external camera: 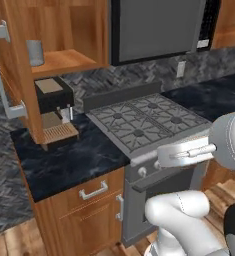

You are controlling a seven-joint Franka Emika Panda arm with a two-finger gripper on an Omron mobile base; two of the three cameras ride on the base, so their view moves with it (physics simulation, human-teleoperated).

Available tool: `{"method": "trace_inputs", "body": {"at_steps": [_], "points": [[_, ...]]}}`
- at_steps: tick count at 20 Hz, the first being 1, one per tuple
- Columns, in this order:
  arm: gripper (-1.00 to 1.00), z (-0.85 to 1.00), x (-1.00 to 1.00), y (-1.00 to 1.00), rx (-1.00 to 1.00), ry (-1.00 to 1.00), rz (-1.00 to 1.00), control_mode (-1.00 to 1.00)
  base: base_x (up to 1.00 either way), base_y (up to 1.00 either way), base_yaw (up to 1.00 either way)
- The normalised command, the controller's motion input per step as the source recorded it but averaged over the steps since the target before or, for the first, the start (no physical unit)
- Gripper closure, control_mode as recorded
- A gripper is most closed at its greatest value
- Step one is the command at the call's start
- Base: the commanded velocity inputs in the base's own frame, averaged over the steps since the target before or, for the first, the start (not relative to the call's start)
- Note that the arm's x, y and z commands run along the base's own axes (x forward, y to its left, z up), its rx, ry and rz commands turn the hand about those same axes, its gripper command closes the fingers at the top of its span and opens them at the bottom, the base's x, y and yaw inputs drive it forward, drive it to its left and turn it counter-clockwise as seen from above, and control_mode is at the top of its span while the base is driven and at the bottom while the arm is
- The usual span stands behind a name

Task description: There is a bowl on the dining counter. Grab a lemon wedge from the fridge and place it in the bowl. Then get the liquor bottle and glass cup from the cabinet and place them next to the bowl.

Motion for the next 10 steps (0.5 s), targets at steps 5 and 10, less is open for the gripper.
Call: {"method": "trace_inputs", "body": {"at_steps": [5, 10], "points": [[-1.0, 0.0, 0.0, 0.0, 0.0, 0.0, 0.0, 1.0, 0.96, -0.17, 0.49], [-1.0, 0.0, 0.0, 0.0, 0.0, 0.0, 0.0, 1.0, 0.68, -0.32, 0.35]]}}
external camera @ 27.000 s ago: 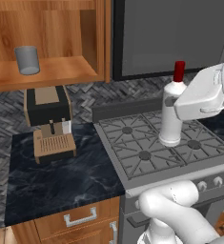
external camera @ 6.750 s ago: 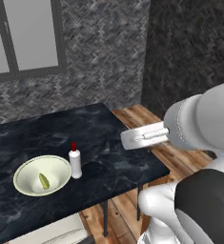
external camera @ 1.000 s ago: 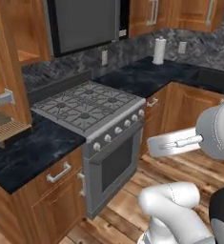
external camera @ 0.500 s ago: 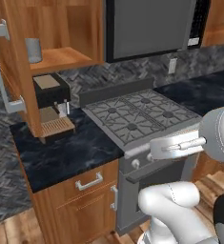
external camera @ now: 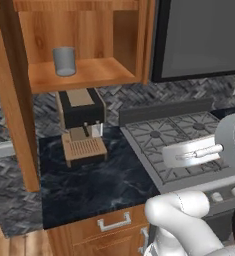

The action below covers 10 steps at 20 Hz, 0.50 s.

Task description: There is a bowl on the dining counter. Grab a lemon wedge from the fridge and place it in the bowl. Then get the liquor bottle and glass cup from the cabinet and place them next to the bowl.

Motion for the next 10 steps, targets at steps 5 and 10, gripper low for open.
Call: {"method": "trace_inputs", "body": {"at_steps": [5, 10], "points": [[-1.0, 0.0, 0.0, 0.0, 0.0, 0.0, 0.0, 1.0, 0.75, -0.2, 0.24], [-1.0, 0.0, 0.0, 0.0, 0.0, 0.0, 0.0, 1.0, 0.97, -0.03, 0.12]]}}
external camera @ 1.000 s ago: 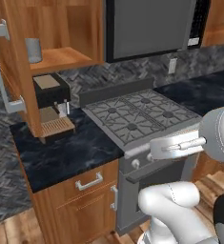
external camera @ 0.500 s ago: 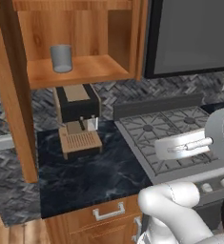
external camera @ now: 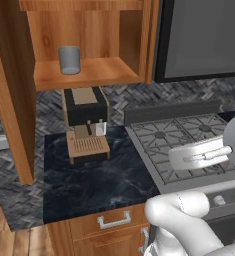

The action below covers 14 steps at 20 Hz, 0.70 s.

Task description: There is a bowl on the dining counter. Grab a lemon wedge from the fridge and place it in the bowl. Then get the liquor bottle and glass cup from the cabinet and place them next to the bowl.

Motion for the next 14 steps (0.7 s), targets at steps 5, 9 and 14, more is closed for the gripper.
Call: {"method": "trace_inputs", "body": {"at_steps": [5, 9, 14], "points": [[-1.0, 0.0, 0.0, 0.0, 0.0, 0.0, 0.0, 1.0, 1.0, 0.0, 0.01], [-1.0, 0.01, 0.6, -0.01, 0.07, 0.13, 0.0, -1.0, 0.25, 0.0, 0.0], [-1.0, 0.25, 0.52, -0.14, 0.18, 0.13, 0.0, -1.0, 0.0, 0.0, 0.0]]}}
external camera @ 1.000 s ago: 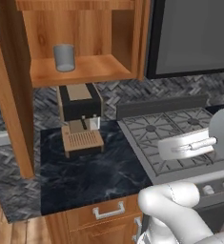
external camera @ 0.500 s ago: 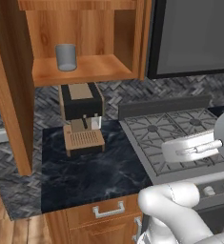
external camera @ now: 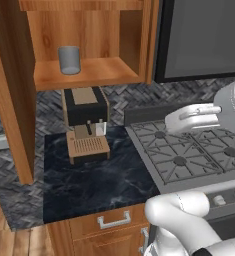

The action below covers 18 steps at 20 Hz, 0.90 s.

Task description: There is a bowl on the dining counter. Grab a lemon wedge from the fridge and place it in the bowl. Then get the liquor bottle and glass cup from the cabinet and place them next to the bowl.

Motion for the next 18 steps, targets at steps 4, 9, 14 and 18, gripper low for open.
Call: {"method": "trace_inputs", "body": {"at_steps": [4, 9, 14, 18], "points": [[-1.0, 0.31, 0.56, -0.07, 0.23, 0.13, 0.0, -1.0, 0.0, 0.0, 0.0], [-1.0, 0.16, 0.71, 0.06, 0.19, 0.03, -0.01, -1.0, 0.0, 0.0, 0.0], [-1.0, 0.03, 0.63, 0.22, 0.11, -0.01, -0.07, -1.0, 0.0, 0.0, 0.0], [-1.0, 0.0, 0.7, 0.29, 0.06, -0.04, -0.1, -1.0, 0.0, 0.0, 0.0]]}}
